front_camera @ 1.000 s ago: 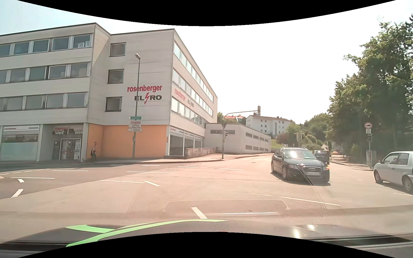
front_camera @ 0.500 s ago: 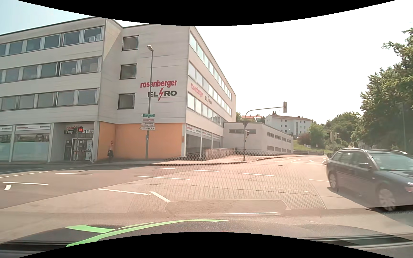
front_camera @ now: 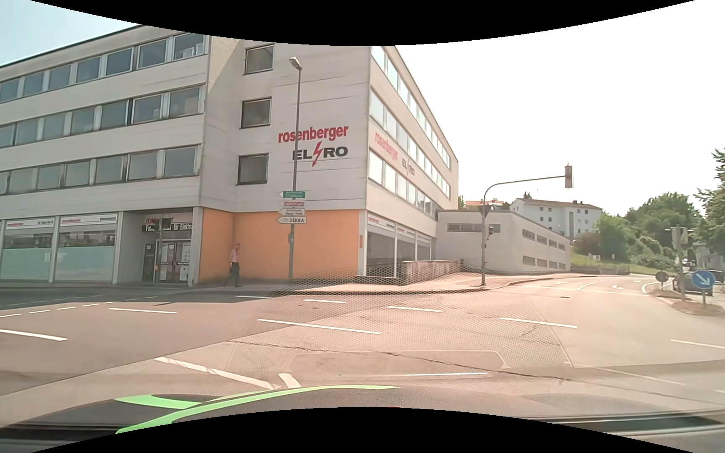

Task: Follow the waypoints while adhering to traffic rules and regulations

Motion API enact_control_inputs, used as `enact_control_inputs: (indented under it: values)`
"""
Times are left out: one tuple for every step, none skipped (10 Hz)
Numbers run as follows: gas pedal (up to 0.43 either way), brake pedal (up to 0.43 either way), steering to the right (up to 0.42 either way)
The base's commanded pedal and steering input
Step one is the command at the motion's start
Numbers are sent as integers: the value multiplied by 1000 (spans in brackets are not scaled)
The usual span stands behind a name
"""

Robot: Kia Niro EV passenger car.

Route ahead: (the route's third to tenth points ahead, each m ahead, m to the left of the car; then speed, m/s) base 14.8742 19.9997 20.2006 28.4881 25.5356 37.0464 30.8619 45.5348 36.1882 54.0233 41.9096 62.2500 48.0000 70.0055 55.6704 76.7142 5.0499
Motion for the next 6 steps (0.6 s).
enact_control_inputs:
  values:
    - [118,0,-211]
    - [118,0,-217]
    - [118,0,-225]
    - [118,0,-231]
    - [118,0,-241]
    - [118,0,-251]
